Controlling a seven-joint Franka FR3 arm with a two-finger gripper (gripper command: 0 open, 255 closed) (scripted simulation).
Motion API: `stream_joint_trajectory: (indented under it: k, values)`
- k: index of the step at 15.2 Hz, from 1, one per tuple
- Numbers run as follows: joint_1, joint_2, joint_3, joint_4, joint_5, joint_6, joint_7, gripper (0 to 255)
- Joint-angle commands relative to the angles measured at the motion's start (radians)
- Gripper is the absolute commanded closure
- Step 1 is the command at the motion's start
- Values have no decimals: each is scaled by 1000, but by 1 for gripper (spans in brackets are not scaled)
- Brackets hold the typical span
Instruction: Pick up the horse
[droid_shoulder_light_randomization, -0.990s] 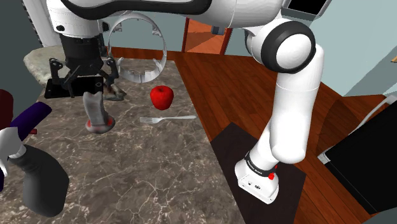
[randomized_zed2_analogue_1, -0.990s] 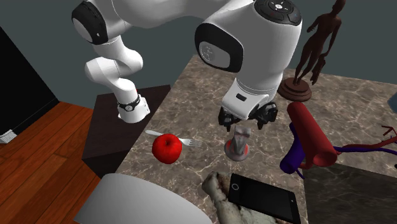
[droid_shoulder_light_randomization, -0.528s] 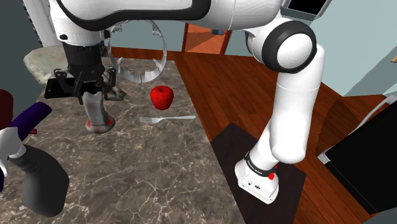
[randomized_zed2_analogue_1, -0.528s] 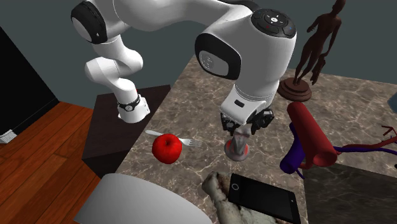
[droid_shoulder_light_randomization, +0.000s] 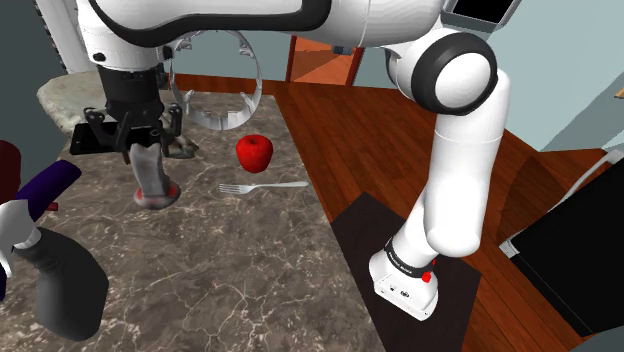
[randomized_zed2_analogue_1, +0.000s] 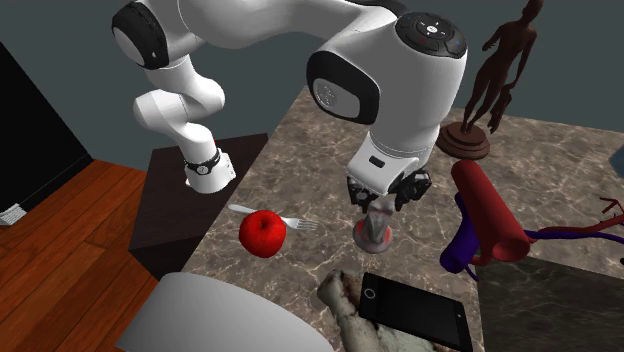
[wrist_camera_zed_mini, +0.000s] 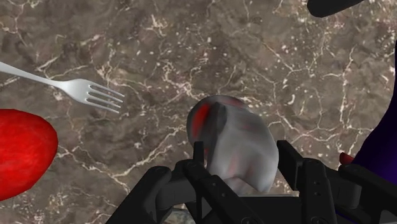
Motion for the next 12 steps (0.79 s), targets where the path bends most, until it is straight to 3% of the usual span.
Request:
stream_joint_trajectory:
  k: [1, 12]
  values:
    - [1, 1, 0, 21, 0, -21, 2, 255]
    - [23, 32, 3, 216, -12, -184, 22, 255]
